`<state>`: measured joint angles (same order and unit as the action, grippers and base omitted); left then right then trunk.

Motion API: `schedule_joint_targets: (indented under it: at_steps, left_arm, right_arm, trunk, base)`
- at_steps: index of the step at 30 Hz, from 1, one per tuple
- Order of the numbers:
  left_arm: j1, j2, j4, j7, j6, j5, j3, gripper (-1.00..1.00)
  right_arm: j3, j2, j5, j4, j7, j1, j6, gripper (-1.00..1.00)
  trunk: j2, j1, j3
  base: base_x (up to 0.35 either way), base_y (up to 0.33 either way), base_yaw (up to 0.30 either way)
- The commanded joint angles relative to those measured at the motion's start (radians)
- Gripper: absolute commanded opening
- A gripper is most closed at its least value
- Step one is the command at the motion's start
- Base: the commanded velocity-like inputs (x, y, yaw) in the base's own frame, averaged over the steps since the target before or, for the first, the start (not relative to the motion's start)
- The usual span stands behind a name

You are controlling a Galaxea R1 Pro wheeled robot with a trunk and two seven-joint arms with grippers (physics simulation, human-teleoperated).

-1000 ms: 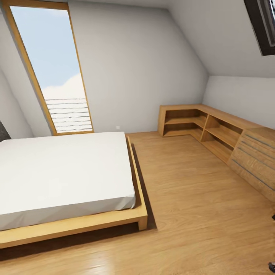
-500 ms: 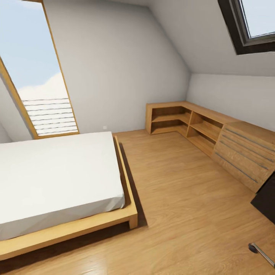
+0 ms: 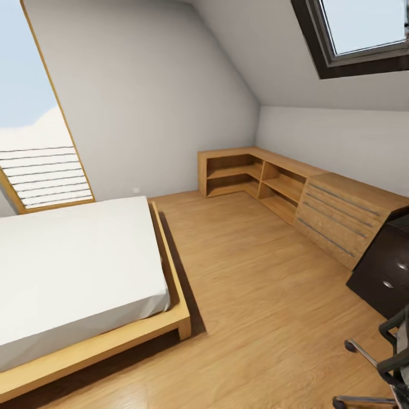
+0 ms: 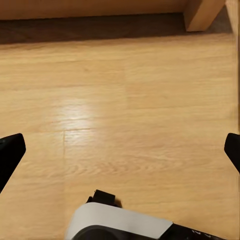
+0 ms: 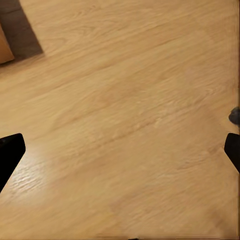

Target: In the bedroom, organize the workspace by keeping the computer under the desk, ensuring the monitor is on the desk, placing the keyboard on the desk next to the monitor, placing the mouse on the desk next to the keyboard, moving the folder from the swivel chair onto the desk next to the mouse, stacking the notebook on top of the folder with the pen on top of the notebook, and positioning the swivel chair next to the desk.

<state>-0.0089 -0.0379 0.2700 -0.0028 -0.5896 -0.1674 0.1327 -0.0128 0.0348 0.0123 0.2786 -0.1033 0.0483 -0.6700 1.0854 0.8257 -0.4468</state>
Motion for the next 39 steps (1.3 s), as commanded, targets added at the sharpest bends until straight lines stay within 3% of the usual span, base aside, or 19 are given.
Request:
schedule_joint_targets:
  at_steps: [1,31,39]
  left_arm:
    - [0.000,0.000,0.000,0.000,-0.003,-0.001,0.002,1.00]
    - [0.000,0.001,0.000,0.000,-0.003,-0.002,0.004,1.00]
    - [0.000,0.001,0.000,0.000,-0.003,-0.001,0.003,1.00]
  right_arm:
    - [-0.001,0.000,0.001,-0.001,-0.001,0.001,-0.003,1.00]
    - [0.001,0.005,-0.001,-0.002,-0.002,0.001,-0.004,1.00]
    - [0.002,0.004,-0.001,-0.002,-0.001,0.001,-0.004,1.00]
  trunk:
    - [0.001,0.000,-0.002]
    - [0.001,0.000,-0.029]
    - [0.001,0.000,-0.031]
  base:
    - [0.000,0.000,-0.227]
    - [0.000,0.000,-0.224]
    - [0.051,0.216,-0.248]
